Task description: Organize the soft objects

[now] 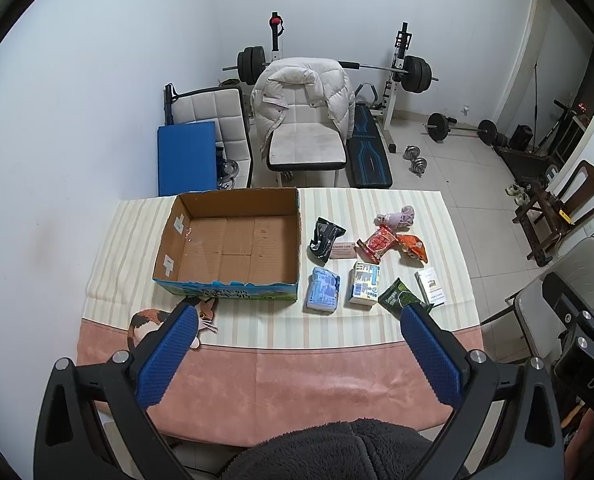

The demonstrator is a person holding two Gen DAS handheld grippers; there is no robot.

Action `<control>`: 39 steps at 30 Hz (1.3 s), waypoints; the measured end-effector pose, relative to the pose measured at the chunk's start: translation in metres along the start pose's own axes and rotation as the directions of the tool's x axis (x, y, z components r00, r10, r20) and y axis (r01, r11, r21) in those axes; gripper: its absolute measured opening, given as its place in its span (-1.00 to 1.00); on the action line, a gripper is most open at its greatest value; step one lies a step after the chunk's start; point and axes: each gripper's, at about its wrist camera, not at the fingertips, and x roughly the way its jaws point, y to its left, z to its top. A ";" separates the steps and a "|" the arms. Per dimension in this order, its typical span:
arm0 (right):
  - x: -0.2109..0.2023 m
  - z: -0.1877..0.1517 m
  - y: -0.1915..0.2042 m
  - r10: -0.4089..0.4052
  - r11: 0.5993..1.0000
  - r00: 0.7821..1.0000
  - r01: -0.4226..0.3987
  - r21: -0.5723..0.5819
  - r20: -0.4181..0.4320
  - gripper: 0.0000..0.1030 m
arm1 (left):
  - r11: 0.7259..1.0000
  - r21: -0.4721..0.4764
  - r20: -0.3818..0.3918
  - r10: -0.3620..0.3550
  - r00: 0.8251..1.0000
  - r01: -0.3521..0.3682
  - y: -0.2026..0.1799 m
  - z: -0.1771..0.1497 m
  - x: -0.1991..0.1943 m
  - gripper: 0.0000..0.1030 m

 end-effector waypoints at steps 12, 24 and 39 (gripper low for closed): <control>0.000 0.000 -0.001 -0.002 1.000 1.000 0.002 0.000 0.004 1.00 | 1.000 0.003 0.008 0.001 1.000 -0.001 -0.005 -0.001 0.000 1.00; -0.001 0.003 -0.003 -0.002 1.000 1.000 0.002 0.004 0.011 1.00 | 1.000 0.000 0.019 -0.006 1.000 0.006 -0.002 0.002 -0.003 1.00; -0.006 0.005 -0.002 0.009 1.000 1.000 -0.009 0.007 0.017 1.00 | 1.000 0.001 0.021 -0.005 1.000 0.005 -0.001 0.003 -0.003 1.00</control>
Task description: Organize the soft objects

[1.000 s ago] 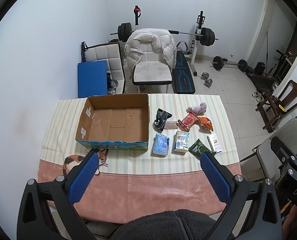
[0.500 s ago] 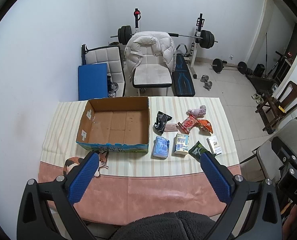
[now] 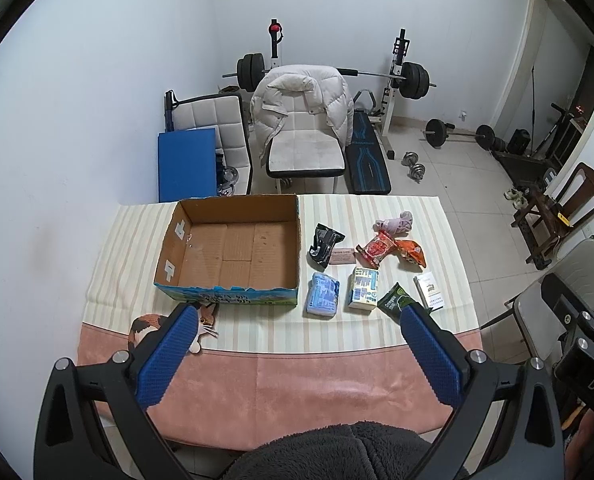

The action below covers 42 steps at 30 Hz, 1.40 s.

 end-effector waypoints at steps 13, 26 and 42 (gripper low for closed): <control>-0.002 0.001 0.001 0.000 1.000 1.000 0.000 0.000 0.005 1.00 | 1.000 -0.003 0.001 -0.002 1.000 0.002 0.000 -0.001 -0.001 1.00; -0.005 0.004 0.003 0.003 1.000 1.000 -0.003 -0.003 0.011 1.00 | 1.000 -0.004 0.003 -0.003 1.000 0.003 -0.002 -0.003 -0.002 1.00; 0.111 0.006 -0.032 0.107 0.994 0.979 -0.110 -0.005 -0.172 1.00 | 0.994 0.076 -0.145 -0.062 0.988 0.073 -0.031 0.060 0.115 1.00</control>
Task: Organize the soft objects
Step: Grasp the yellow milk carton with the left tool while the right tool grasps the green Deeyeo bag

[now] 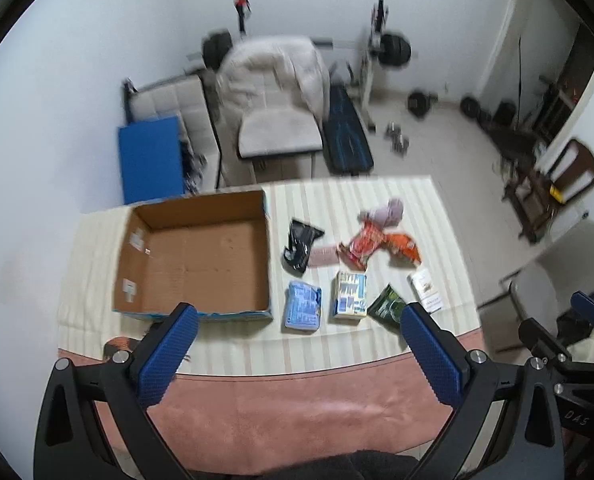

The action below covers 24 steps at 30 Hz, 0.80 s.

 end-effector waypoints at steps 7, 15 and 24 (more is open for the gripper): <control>0.184 -0.003 -0.023 -0.023 0.981 0.966 -0.028 -0.192 -0.256 1.00 | 0.996 0.084 -0.262 0.015 0.965 0.007 -0.034 0.029 0.153 1.00; 0.378 -0.042 -0.020 -0.008 0.938 0.832 -0.186 -0.293 -0.554 0.99 | 0.999 0.036 -0.513 0.015 0.858 0.004 -0.048 0.006 0.291 0.85; 0.458 -0.083 -0.022 0.035 0.954 0.737 -0.225 -0.196 -0.675 0.31 | 1.000 -0.002 -0.592 -0.010 0.806 0.010 -0.055 -0.001 0.339 0.85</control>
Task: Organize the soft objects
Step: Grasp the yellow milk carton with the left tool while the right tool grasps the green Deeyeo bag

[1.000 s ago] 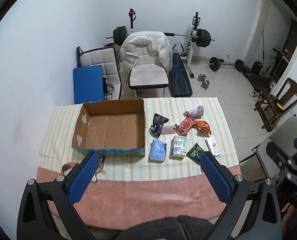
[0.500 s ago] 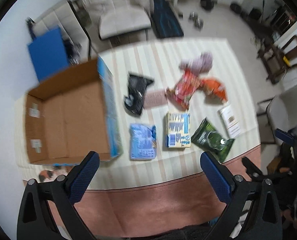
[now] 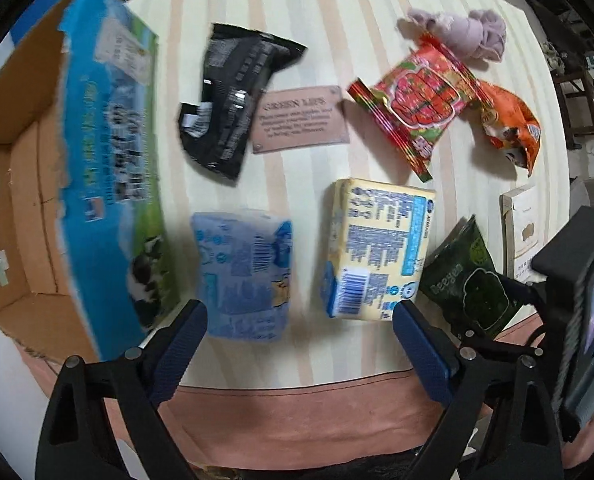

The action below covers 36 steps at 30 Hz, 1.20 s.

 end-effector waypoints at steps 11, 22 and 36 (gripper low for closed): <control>0.036 -0.044 -0.059 0.193 0.923 0.980 -0.199 0.330 0.053 0.21 | 0.997 0.079 -0.104 0.011 0.995 -0.002 -0.054 0.031 0.051 0.84; 0.064 -0.050 -0.035 0.102 0.958 0.995 -0.103 0.268 0.018 0.50 | 0.996 0.069 -0.095 0.055 0.994 -0.048 -0.063 0.038 0.081 0.19; 0.100 -0.057 -0.040 -0.010 0.945 0.999 -0.004 0.326 0.042 -0.26 | 0.996 0.070 -0.057 0.050 0.997 -0.046 -0.053 0.022 0.060 0.18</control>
